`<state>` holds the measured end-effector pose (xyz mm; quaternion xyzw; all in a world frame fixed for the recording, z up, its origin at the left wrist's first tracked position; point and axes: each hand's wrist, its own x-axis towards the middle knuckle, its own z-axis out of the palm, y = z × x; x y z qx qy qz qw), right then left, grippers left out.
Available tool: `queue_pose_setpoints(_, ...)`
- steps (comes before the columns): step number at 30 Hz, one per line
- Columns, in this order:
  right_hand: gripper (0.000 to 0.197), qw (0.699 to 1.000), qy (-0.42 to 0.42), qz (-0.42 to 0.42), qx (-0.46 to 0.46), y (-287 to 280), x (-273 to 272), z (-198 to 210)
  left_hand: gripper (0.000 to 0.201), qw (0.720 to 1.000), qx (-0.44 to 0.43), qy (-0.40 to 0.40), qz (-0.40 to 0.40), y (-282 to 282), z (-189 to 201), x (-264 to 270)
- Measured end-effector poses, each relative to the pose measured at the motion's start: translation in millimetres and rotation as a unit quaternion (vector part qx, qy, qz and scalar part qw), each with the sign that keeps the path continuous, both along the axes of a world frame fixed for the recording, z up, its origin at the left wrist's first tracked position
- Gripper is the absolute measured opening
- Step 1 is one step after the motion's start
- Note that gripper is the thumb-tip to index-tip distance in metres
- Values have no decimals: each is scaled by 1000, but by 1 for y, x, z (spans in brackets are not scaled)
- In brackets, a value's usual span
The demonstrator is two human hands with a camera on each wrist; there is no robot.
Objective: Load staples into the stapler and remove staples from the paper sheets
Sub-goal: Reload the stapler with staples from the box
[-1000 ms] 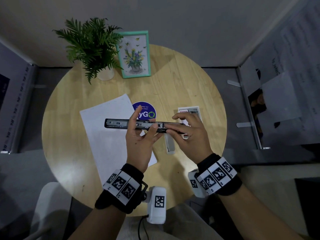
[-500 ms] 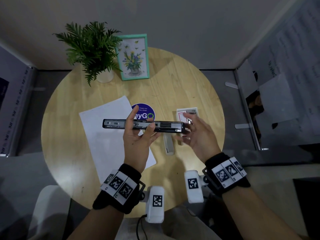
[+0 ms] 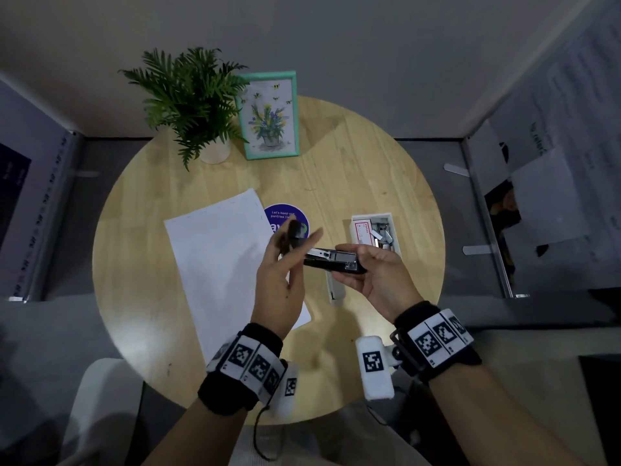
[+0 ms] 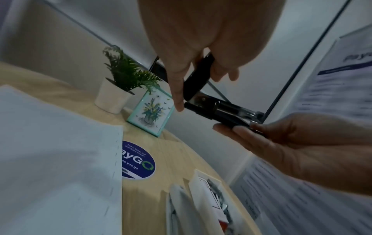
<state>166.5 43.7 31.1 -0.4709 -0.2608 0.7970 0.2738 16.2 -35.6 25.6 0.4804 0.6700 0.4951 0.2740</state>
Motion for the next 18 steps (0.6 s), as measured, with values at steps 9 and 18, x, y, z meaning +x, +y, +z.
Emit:
queue_pose_setpoints(9, 37, 999, 20, 0, -41, -1, 1, -8, 43, 987, 3, 98, -124, 0, -10, -18)
queue_pose_setpoints(18, 73, 986, -17, 166, -8, -4, 0, -25, 27, 950, -99, 118, -271, 13, -11, -43)
